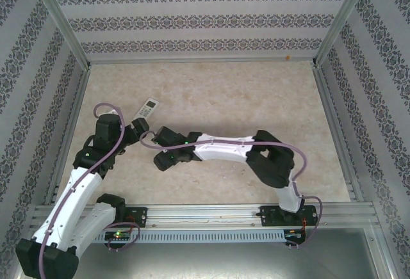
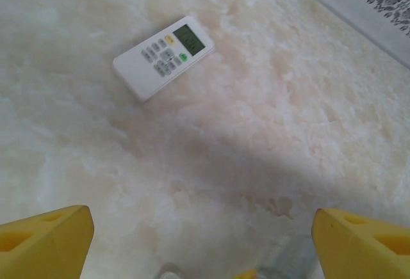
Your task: Load the batteries into the remote control
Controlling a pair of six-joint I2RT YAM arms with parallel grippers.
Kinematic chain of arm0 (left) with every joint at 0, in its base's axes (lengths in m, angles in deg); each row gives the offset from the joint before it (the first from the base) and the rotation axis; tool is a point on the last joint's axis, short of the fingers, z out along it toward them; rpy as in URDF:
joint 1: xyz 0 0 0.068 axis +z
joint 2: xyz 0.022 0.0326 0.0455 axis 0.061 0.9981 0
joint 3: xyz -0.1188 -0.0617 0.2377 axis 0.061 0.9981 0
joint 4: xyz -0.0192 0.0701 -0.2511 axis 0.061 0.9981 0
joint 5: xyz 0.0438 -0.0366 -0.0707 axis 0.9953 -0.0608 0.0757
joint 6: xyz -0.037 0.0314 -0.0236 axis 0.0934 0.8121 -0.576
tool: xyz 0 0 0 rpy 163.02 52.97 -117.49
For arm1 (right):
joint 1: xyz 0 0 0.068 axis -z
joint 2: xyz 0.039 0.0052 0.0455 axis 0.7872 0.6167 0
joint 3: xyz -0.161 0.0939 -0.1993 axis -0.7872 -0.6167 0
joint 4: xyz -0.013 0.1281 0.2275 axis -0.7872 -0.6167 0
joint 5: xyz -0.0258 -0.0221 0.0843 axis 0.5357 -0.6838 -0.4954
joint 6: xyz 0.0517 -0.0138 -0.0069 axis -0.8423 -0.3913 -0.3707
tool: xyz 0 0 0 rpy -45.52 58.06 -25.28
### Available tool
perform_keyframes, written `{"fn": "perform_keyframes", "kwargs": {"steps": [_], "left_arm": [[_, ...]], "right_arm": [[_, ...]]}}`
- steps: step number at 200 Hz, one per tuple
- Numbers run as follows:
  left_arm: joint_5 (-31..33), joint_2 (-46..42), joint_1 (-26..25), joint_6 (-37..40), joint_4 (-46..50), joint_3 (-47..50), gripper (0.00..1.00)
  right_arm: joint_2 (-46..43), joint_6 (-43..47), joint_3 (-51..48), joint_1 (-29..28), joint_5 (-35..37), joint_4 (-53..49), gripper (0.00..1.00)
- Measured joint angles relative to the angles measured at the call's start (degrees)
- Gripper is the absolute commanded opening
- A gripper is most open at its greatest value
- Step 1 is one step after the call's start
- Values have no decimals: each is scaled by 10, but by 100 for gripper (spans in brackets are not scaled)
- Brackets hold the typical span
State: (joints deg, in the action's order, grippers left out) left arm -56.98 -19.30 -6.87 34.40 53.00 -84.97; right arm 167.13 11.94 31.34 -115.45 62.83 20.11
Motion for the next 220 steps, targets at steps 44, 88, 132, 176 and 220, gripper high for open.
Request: {"fn": "perform_keyframes", "kwargs": {"steps": [44,88,132,176,220], "left_arm": [[15,-9,7,-12,15,23,89],[24,-16,12,-24,21,24,89],[-15,-37,18,-32,22,24,86],[-225,26,21,-74,-126,31,77],[-353,103,8,-116,-245,39,72]], "right_arm": [[66,-3,62,4,-8,-45,27],[91,2,108,12,-20,-78,4],[18,-23,16,49,-56,-44,0],[-136,-80,-87,153,-73,9,0],[-205,-139,-153,198,-102,73,0]]}}
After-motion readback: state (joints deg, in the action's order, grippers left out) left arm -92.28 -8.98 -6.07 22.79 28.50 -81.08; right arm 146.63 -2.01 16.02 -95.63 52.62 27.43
